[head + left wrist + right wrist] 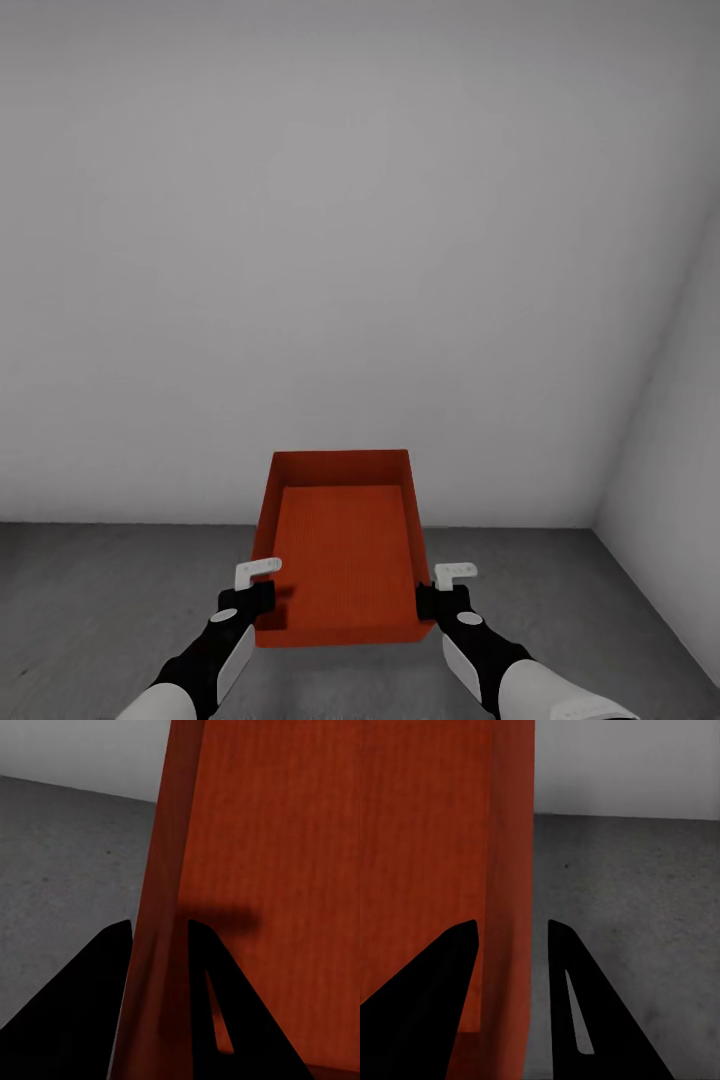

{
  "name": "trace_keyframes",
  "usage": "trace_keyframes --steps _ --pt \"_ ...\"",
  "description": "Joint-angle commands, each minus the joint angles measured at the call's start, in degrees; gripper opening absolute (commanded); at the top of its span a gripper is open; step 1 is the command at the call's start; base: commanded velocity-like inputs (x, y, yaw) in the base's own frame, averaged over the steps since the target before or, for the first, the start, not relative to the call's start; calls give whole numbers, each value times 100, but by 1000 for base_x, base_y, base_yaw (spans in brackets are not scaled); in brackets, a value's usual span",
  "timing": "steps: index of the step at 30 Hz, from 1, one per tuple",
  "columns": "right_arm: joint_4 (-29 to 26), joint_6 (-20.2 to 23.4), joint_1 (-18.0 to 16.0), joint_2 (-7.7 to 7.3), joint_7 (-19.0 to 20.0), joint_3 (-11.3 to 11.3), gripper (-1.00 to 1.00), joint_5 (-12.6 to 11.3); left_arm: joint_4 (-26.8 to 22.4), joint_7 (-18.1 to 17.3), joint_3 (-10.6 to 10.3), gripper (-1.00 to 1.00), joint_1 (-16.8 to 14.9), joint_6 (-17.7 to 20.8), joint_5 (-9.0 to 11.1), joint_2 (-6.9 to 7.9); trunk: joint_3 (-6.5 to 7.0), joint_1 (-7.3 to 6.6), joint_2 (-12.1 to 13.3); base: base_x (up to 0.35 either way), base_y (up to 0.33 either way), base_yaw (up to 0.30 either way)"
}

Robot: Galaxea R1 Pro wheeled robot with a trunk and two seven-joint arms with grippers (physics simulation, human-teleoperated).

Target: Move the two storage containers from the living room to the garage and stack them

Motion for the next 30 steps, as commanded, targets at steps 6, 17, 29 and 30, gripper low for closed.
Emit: trace_keyframes --steps 6,17,29,30 --pt "21 -22 -2 -71 -44 -61 -100 -53 -65 45 103 -100 -1 -77 -51 68 -58 2 -5 0 0 0" --pt "21 -22 0 -67 -44 -61 -100 -53 -69 43 109 -100 0 -81 -51 64 -160 2 -5 0 0 0" --pt "17 -23 -2 -71 -44 -61 -100 -44 -93 24 98 -100 1 -72 -52 -66 -270 2 -5 0 0 0" --pt "17 -23 -2 -71 -44 -61 -100 -44 -121 24 100 -100 0 -72 -52 -69 -280 2 -5 0 0 0"
